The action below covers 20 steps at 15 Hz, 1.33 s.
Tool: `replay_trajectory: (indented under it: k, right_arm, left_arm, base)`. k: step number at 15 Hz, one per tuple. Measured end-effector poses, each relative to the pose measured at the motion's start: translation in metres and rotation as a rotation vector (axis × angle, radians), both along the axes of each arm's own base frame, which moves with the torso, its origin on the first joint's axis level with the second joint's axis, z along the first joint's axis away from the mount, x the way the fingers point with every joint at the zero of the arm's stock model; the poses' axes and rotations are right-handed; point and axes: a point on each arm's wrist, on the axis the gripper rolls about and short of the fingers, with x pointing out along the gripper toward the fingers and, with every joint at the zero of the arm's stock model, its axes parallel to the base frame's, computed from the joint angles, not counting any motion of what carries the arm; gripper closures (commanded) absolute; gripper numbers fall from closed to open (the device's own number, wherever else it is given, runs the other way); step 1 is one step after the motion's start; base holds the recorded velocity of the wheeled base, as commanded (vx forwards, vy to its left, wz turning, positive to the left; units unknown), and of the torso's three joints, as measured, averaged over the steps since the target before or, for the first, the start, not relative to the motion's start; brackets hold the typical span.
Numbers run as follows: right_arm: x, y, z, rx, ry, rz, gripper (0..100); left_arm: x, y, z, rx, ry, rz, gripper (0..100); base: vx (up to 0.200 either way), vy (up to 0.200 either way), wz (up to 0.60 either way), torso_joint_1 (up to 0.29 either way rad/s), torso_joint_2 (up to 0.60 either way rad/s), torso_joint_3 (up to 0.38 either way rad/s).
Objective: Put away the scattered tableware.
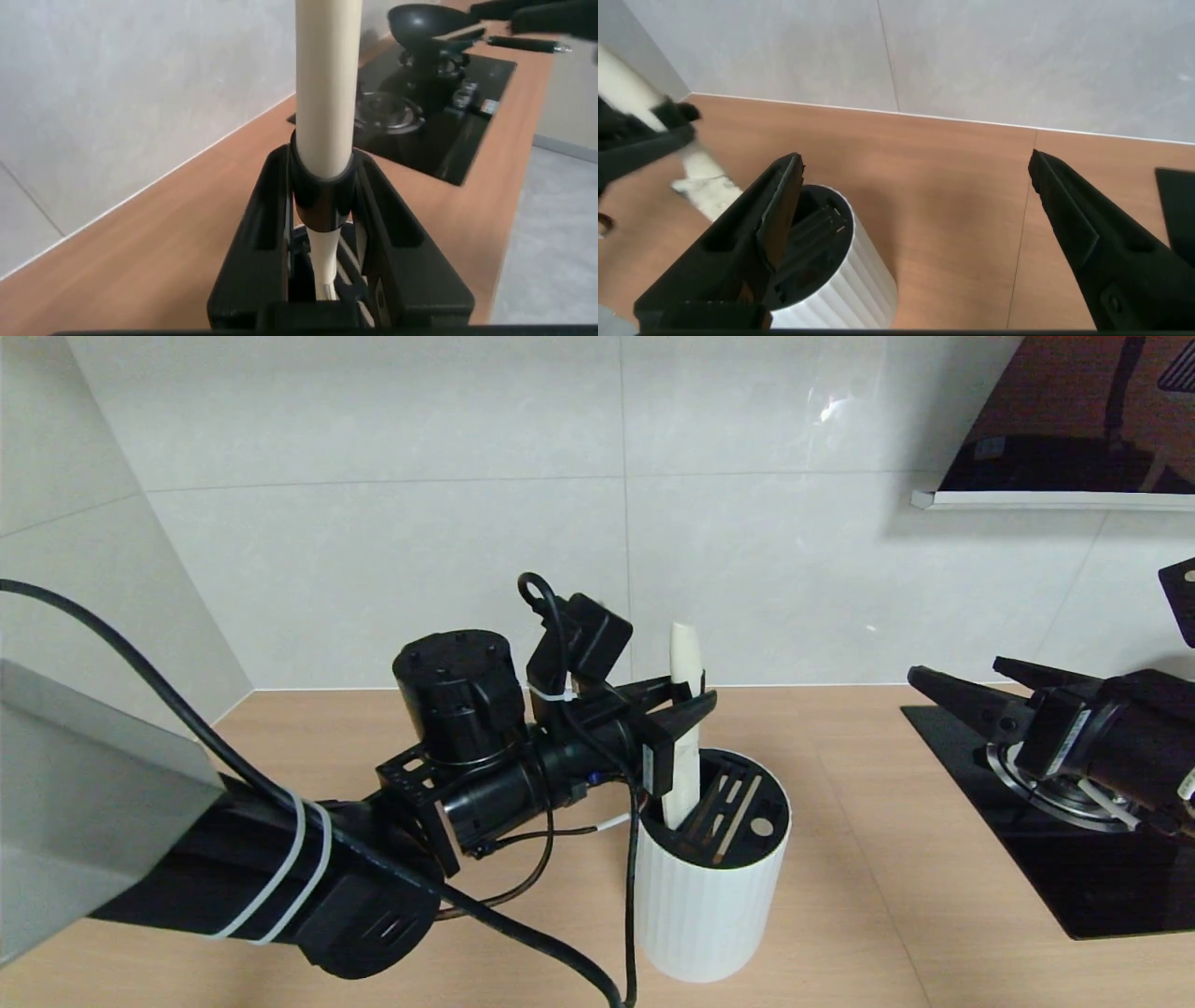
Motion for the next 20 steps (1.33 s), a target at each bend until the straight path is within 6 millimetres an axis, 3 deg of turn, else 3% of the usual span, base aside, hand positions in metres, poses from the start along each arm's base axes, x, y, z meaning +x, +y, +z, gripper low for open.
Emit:
replay_trajectory:
  k: [4,14,15,20]
  right_arm:
    - [0.0,0.0,0.0,0.0,0.001,0.0,0]
    - [0.0,0.0,0.0,0.0,0.001,0.0,0]
    - [0.0,0.0,0.0,0.0,0.001,0.0,0]
    - [0.0,0.0,0.0,0.0,-0.001,0.0,0]
  left_arm:
    - [-0.001,-0.006,-0.019,0.039,0.046,-0.004,100]
    - [-0.004,-0.008,-0.046,0.098,0.107,-0.009,100]
    - [-0.003,-0.008,-0.047,0.105,0.108,-0.007,0]
    - [-0.004,-0.01,-0.044,0.077,0.072,0.029,0]
  base:
    - [0.0,0.0,0.0,0.0,0.0,0.0]
    - [0.0,0.0,0.0,0.0,0.0,0.0]
    - [0.0,0.0,0.0,0.0,0.0,0.0]
    - [0.0,0.0,0.0,0.0,0.0,0.0]
